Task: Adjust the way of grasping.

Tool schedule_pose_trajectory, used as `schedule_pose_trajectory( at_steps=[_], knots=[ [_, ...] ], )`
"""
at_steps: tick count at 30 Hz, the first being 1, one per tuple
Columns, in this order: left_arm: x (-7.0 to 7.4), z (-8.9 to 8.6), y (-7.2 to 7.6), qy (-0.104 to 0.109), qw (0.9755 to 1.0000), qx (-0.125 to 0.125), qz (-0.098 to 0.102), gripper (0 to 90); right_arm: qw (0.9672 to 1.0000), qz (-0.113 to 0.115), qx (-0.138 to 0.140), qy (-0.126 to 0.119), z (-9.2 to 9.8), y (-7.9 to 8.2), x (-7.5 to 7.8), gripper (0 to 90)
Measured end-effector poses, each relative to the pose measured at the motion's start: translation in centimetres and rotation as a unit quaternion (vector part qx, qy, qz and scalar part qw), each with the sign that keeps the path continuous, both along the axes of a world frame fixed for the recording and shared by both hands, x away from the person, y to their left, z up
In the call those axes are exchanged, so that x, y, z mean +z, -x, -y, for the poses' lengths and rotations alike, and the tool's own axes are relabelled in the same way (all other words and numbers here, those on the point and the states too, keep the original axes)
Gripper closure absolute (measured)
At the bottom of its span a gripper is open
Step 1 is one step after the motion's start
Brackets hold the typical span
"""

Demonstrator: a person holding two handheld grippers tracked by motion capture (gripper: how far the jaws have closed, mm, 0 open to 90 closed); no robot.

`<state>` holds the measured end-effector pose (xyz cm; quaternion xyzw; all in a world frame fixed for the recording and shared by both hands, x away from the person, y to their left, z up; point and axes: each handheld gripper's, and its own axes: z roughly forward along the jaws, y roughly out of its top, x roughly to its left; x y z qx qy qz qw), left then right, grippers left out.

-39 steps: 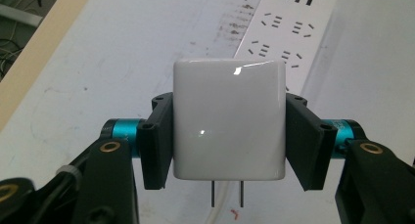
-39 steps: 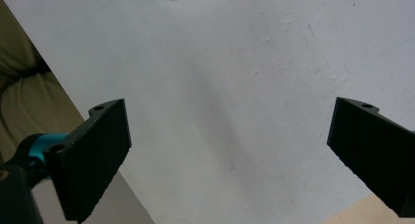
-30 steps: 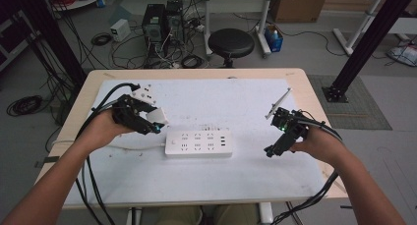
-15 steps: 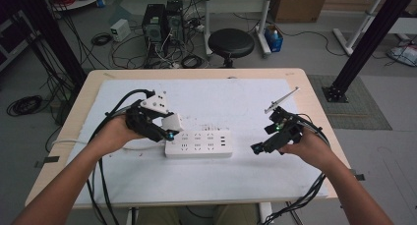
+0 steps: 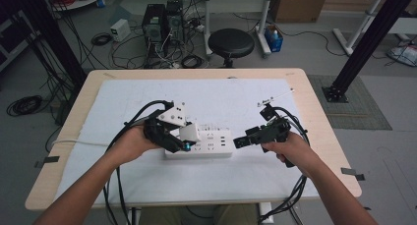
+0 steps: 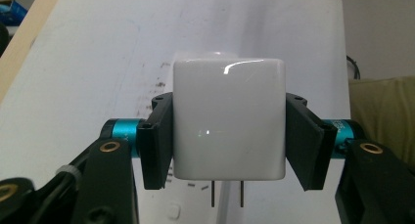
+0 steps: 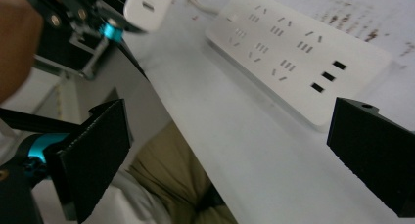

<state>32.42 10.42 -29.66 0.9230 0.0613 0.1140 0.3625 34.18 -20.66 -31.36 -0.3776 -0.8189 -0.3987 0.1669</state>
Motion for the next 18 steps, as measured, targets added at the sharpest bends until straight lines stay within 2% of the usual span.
schedule_pose_trajectory(
  at_steps=[6,13,14,16,18],
  knots=[
    [-0.4,1.3,0.1,0.01,0.9999,-0.009,-0.003,42.5,0.998,-0.039,-0.022,-0.045,-0.6,-0.3,-0.6,4.2],
    [-0.8,2.0,0.0,0.011,0.9999,-0.01,-0.004,42.5,0.995,-0.064,-0.044,-0.063,-0.3,-0.4,-0.9,4.2],
    [-0.9,2.2,0.0,0.013,0.9999,-0.009,-0.003,42.5,0.9933,-0.075,-0.053,-0.07,-0.3,-0.4,-1.0,4.2],
    [-0.9,2.3,0.0,0.012,0.9999,-0.009,-0.004,42.5,0.9925,-0.081,-0.057,-0.072,-0.3,-0.5,-1.0,4.2],
    [-1.1,2.6,-0.1,0.015,0.9998,-0.009,-0.004,42.4,0.9903,-0.096,-0.066,-0.076,-0.4,-0.5,-1.2,4.2]
  ],
)
